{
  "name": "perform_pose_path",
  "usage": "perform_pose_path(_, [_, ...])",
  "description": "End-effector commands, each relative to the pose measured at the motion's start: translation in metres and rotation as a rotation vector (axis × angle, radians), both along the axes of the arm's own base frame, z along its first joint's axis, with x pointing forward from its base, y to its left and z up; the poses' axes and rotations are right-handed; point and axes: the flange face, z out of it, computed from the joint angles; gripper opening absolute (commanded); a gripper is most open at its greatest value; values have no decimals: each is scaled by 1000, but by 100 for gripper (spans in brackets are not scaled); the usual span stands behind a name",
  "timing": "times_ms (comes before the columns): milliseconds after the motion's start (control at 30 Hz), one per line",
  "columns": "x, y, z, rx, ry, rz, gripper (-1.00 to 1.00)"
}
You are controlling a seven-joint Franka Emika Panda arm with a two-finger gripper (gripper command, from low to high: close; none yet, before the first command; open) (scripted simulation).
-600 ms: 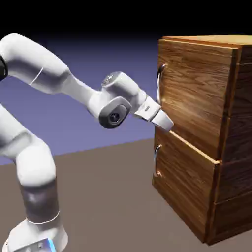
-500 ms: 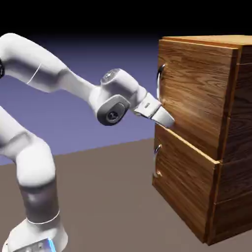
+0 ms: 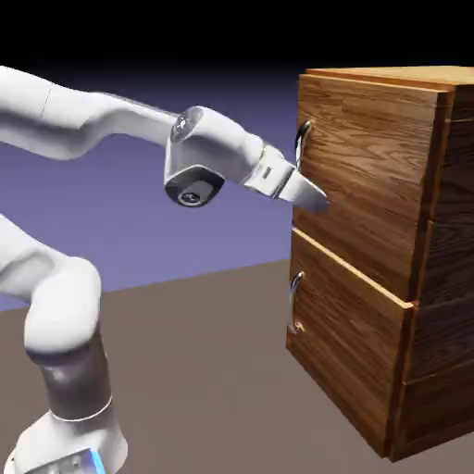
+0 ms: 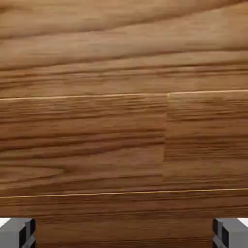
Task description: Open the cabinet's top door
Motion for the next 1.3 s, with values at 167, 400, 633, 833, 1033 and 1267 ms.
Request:
perform_pose_path(167, [-11, 5, 13, 10, -79, -7, 0])
perform_pose_path(400, [-23, 16, 20, 14, -171, -13, 0])
perform_pose_path(633, [-31, 34, 21, 9, -262, -17, 0])
perform_pose_path(833, [-35, 53, 16, -3, -338, -21, 0])
perform_pose_path(1033, [-36, 74, 6, -19, -410, -27, 0])
perform_pose_path(1267, [-31, 102, -12, -45, -486, -38, 0])
